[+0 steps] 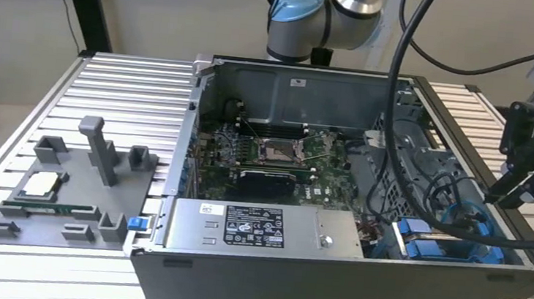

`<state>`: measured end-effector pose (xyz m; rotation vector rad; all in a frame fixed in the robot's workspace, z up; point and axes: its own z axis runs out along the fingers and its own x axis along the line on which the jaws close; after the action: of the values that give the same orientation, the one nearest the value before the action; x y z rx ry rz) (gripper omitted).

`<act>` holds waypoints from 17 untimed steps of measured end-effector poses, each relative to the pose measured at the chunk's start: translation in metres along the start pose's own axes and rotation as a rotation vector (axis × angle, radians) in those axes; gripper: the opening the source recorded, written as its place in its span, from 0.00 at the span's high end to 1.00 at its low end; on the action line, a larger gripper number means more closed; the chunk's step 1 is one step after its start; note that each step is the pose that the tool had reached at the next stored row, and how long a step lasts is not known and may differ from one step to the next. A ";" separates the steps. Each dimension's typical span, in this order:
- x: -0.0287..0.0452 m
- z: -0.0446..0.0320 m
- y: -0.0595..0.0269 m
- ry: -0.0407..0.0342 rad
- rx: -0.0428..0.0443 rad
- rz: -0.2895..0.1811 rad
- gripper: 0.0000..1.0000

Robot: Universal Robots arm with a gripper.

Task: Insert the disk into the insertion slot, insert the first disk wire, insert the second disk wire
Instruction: 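Insert the second disk wire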

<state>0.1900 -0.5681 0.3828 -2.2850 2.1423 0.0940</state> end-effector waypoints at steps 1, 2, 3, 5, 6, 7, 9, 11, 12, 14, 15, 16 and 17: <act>0.0000 -0.0001 -0.0001 0.0001 0.0000 0.000 0.00; 0.0000 0.0000 -0.0001 0.0000 -0.0002 0.000 0.00; 0.0000 0.0000 -0.0006 -0.0001 -0.0029 0.000 0.00; 0.0002 0.0001 -0.0031 -0.0009 -0.0183 0.001 0.00; 0.0003 0.0002 -0.0047 -0.0015 -0.0267 0.001 0.00; 0.0004 0.0004 -0.0062 -0.0019 -0.0339 0.002 0.00; 0.0005 0.0013 -0.0080 -0.0027 -0.0437 0.002 0.00; 0.0007 0.0030 -0.0088 -0.0030 -0.0494 0.002 0.00; 0.0007 0.0039 -0.0088 -0.0032 -0.0511 0.002 0.00; 0.0008 0.0047 -0.0088 -0.0029 -0.0522 0.003 0.00; 0.0008 0.0049 -0.0089 -0.0028 -0.0523 0.003 0.00; 0.0008 0.0051 -0.0089 -0.0029 -0.0523 0.003 0.00; 0.0008 0.0054 -0.0089 -0.0031 -0.0524 0.002 0.00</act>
<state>0.1987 -0.5681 0.3771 -2.3083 2.1668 0.1555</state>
